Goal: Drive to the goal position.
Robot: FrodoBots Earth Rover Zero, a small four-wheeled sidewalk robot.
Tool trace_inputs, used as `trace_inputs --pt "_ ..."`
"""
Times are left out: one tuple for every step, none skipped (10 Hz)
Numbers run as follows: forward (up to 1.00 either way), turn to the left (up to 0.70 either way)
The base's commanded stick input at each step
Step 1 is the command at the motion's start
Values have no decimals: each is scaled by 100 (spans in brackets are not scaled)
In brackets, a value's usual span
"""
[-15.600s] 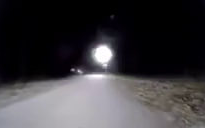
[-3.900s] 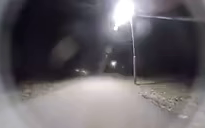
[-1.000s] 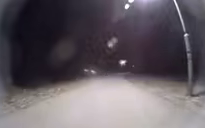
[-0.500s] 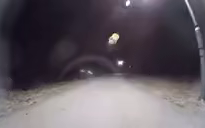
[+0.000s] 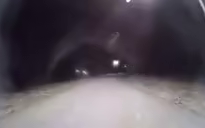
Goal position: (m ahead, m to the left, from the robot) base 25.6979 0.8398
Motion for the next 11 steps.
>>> trace_inputs --pt "100 0" --pt "100 0" --pt "100 0" --pt "100 0" --pt "100 0" --pt "100 0" --pt "100 0" --pt "100 0" --pt "100 0" --pt "100 0" --pt "100 0"
